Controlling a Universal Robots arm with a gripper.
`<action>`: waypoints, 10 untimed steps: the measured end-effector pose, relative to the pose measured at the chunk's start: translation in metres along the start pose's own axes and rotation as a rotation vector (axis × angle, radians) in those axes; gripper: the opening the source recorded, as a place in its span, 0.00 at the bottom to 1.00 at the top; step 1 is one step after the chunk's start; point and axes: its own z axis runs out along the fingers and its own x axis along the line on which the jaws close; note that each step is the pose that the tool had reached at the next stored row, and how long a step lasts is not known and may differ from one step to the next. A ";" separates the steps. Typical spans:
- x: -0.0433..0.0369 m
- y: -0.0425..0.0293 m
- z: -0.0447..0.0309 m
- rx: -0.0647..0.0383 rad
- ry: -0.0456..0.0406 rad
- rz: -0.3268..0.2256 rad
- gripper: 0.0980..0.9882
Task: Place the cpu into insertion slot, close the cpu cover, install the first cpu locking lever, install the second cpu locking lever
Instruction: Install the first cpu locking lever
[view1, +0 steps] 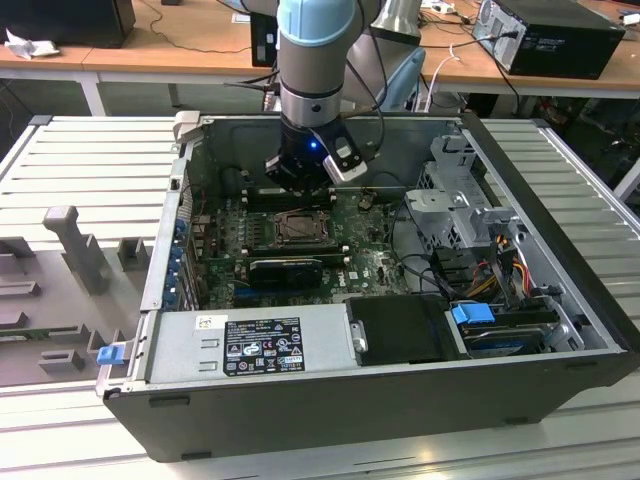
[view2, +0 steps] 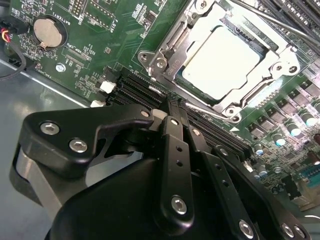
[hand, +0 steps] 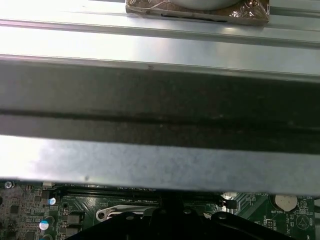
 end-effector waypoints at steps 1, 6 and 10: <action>-0.0012 -0.0001 0.0004 0.001 0.0001 0.000 0.01; -0.0034 0.0007 0.0014 0.001 0.0000 0.000 0.01; -0.0054 0.0013 0.0041 0.006 0.0003 0.000 0.01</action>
